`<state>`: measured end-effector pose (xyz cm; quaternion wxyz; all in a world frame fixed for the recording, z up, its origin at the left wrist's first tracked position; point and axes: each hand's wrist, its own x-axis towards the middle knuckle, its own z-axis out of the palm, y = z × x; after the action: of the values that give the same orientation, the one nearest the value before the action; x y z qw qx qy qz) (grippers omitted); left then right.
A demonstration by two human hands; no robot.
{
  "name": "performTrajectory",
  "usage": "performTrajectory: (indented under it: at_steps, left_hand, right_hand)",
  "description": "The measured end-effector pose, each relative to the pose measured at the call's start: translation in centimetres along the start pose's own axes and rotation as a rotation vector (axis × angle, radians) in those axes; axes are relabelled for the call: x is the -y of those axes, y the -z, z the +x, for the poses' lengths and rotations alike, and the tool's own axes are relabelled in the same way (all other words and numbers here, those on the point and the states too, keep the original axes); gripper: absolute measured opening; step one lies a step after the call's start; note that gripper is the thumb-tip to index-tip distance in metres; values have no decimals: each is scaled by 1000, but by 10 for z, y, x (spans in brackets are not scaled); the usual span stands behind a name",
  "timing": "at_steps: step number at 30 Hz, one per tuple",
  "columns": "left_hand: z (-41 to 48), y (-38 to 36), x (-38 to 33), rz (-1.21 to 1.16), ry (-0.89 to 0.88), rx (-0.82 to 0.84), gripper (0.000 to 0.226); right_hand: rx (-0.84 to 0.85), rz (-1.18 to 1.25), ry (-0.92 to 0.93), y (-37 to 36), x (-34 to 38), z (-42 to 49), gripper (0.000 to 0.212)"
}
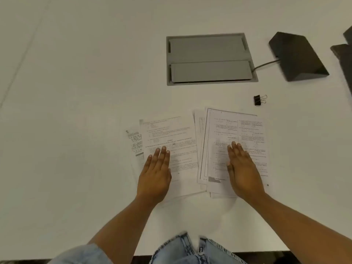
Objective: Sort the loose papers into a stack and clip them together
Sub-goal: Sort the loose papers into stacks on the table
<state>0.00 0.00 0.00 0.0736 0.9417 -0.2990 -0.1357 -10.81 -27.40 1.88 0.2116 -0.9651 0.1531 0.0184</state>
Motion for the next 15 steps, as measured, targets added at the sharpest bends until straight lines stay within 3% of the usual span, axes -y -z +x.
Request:
performTrajectory:
  at_steps: [10,15]
  left_hand:
    - [-7,-27,8,-47,-9,79,72]
    - [0,-8,-19,-157,14,-38,69]
  right_hand:
    - [170,-59,-38,-31,-20,-20,64]
    - [161,-27,-57,-31,-16,-21,65]
